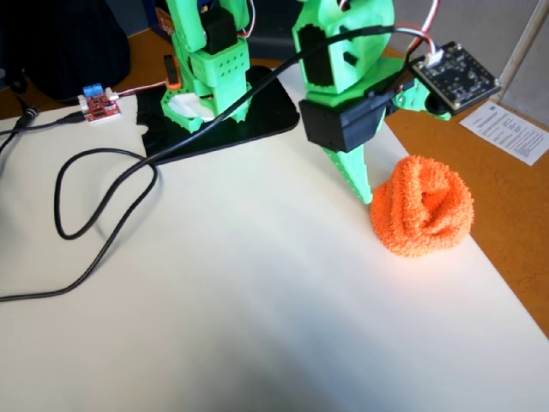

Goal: Remove orange objects from table

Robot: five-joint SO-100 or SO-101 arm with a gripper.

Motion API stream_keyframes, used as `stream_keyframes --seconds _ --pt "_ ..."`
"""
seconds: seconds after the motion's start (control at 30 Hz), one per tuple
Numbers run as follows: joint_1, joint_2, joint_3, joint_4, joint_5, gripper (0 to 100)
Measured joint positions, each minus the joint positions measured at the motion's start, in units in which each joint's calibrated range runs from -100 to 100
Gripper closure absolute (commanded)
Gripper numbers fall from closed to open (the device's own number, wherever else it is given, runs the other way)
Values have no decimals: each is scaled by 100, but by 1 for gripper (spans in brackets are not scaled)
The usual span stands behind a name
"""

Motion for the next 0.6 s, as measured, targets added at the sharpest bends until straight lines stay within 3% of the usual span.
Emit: stream_keyframes --seconds 0.23,0.6 --pt "164 545 -19 -199 -68 44" --pt "262 875 -450 -40 -884 44"
